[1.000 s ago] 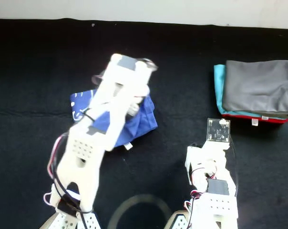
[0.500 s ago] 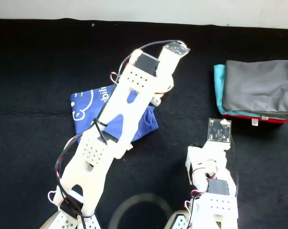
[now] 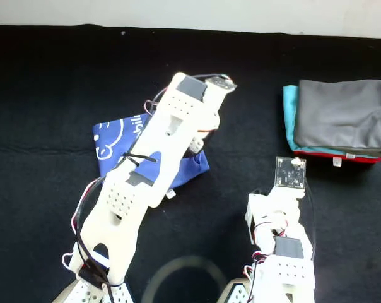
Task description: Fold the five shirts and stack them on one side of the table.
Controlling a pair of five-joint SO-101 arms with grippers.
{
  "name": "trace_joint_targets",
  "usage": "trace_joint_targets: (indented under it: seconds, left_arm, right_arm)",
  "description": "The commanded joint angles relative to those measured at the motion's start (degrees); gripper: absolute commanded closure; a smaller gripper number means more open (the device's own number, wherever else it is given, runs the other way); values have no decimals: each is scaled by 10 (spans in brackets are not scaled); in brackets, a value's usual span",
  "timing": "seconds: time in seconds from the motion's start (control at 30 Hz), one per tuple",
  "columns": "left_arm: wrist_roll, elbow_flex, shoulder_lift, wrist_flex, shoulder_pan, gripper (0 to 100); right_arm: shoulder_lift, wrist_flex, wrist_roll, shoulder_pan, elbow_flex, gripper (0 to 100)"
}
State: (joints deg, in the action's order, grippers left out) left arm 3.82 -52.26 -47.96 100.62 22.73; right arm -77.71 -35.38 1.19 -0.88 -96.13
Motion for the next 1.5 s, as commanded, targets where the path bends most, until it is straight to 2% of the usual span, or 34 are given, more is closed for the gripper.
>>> trace_joint_targets:
  seconds: [0.0,0.2,0.37,0.63,0.8,0.93,1.17,1.33,1.47]
  left_arm:
    - [-1,2,5,-16,29,992]
    - [-1,0,-43,-59,83,992]
    - [-1,-9,-63,-63,93,992]
    - [-2,-140,26,4,46,992]
    - [-2,-121,150,6,-14,992]
    - [-2,-11,280,6,-72,992]
    - [3,335,492,-2,-189,991]
    - [3,566,543,-116,-261,990]
    - [3,715,543,-222,-270,990]
  right_arm:
    - [-10,11,-7,-6,-13,991]
    - [-10,11,-5,-6,-14,991]
    - [-10,11,-4,-6,-14,991]
    - [-10,11,-5,-6,-14,991]
    - [-10,11,-6,-6,-12,991]
    - [-10,11,-7,-6,-12,990]
    - [-10,9,-7,-4,-9,990]
    - [-10,8,-7,-3,-8,990]
    - [-10,1,-7,-2,-8,990]
